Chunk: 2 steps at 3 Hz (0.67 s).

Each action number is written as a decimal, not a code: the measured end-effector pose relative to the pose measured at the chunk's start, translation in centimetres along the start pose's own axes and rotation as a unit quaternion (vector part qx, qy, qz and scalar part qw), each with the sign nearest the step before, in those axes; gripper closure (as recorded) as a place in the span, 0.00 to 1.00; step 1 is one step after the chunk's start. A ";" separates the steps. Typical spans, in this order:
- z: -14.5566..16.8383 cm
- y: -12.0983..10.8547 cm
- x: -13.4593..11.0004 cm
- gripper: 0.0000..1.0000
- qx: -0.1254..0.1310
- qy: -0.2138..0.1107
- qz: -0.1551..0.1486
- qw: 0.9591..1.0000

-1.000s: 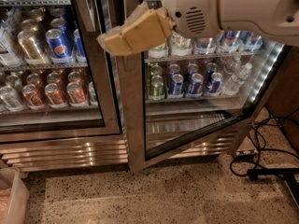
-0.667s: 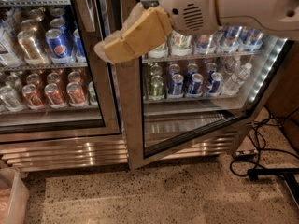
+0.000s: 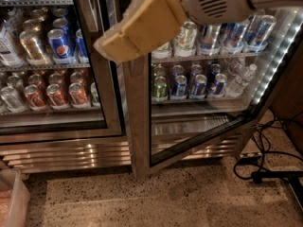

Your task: Open right fridge door

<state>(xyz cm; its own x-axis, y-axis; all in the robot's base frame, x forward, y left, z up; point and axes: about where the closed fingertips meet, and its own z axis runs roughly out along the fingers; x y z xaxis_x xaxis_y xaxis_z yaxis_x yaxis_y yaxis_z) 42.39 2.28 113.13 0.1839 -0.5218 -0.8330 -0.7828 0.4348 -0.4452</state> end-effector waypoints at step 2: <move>0.0 0.0 0.0 0.00 0.000 0.000 0.000 1.000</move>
Offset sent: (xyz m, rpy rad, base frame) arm -0.1260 -0.0787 0.2008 -0.7518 -0.2781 -0.8131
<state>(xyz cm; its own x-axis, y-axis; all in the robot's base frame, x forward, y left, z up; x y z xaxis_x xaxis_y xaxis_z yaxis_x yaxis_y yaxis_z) 42.39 2.28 113.13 0.1839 -0.5218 -0.8330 -0.7828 0.4348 -0.4452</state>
